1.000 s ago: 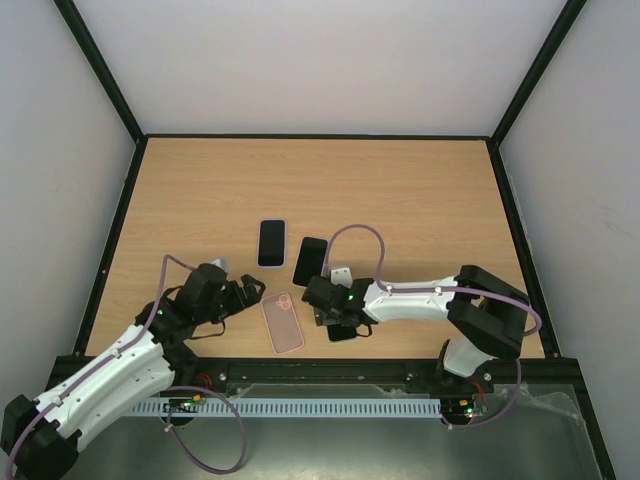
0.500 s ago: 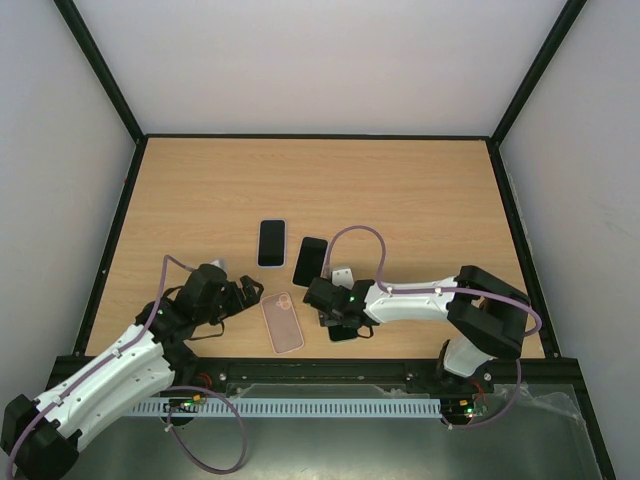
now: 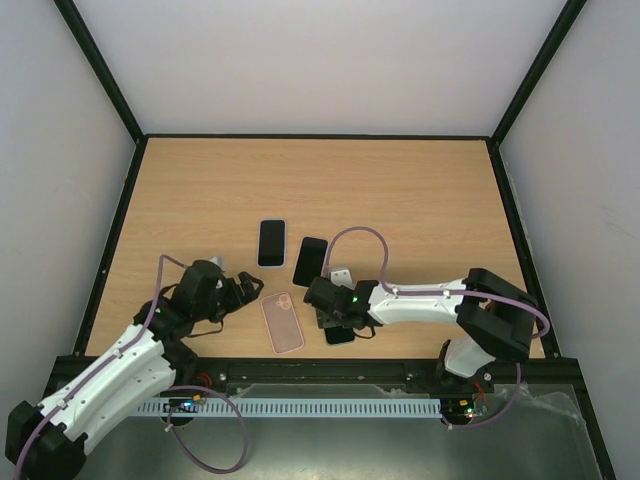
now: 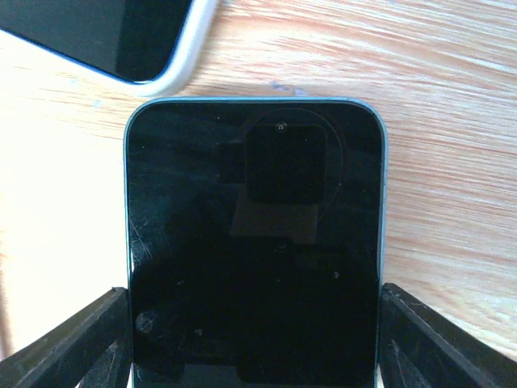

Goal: Put the phone into the phone case

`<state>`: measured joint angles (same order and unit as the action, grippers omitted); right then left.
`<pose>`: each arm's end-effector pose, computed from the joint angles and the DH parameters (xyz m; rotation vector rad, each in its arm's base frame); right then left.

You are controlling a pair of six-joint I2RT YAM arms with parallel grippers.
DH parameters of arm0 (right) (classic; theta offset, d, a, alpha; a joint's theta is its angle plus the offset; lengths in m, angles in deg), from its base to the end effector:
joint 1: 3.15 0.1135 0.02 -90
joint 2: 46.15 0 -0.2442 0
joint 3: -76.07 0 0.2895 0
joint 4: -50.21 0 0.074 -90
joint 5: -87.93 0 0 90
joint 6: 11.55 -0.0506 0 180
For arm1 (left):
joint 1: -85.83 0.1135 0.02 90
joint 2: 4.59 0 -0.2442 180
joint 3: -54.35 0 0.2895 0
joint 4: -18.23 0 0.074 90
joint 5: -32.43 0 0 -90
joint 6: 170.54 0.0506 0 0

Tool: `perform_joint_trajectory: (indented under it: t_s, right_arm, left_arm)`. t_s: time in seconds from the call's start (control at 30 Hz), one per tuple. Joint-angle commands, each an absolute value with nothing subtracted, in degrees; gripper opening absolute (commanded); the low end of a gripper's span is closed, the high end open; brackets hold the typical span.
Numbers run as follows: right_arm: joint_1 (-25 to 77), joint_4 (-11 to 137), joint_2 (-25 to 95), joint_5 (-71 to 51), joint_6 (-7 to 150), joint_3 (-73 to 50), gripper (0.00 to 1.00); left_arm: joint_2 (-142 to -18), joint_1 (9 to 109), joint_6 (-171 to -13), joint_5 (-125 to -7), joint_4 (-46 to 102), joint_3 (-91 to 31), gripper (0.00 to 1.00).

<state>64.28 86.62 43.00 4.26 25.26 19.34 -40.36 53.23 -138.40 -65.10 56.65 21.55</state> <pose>0.1225 0.2801 0.0866 -0.3228 2.8206 0.3831 0.1684 -0.1156 0.1591 -0.4704 2.4363 -0.9101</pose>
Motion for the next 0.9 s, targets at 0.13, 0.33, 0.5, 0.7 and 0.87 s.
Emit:
perform_joint_trajectory:
  t_s: [0.13,0.33,0.5,0.7,0.87]
  right_arm:
    - [65.0,79.4,37.6,-1.6,23.4,18.0,0.64]
    - [65.5,69.5,39.0,-8.6,22.4,17.5,0.64]
    - [67.2,64.2,42.9,-11.5,21.3,14.7,0.64]
    - [68.1,60.8,48.0,-12.6,20.1,11.5,0.63]
    - [68.1,60.4,50.7,-13.6,20.1,10.2,0.63]
  left_arm:
    - [-39.6,58.7,-136.1,-73.0,55.7,20.6,0.99]
    - [-38.4,61.4,-136.1,-75.3,56.5,20.4,0.98]
    - [-38.0,62.9,-136.1,-76.2,57.3,20.0,0.97]
    - [-37.8,63.9,-135.8,-76.4,58.1,20.1,0.96]
    - [-37.6,64.4,-135.2,-76.3,58.8,20.3,0.95]
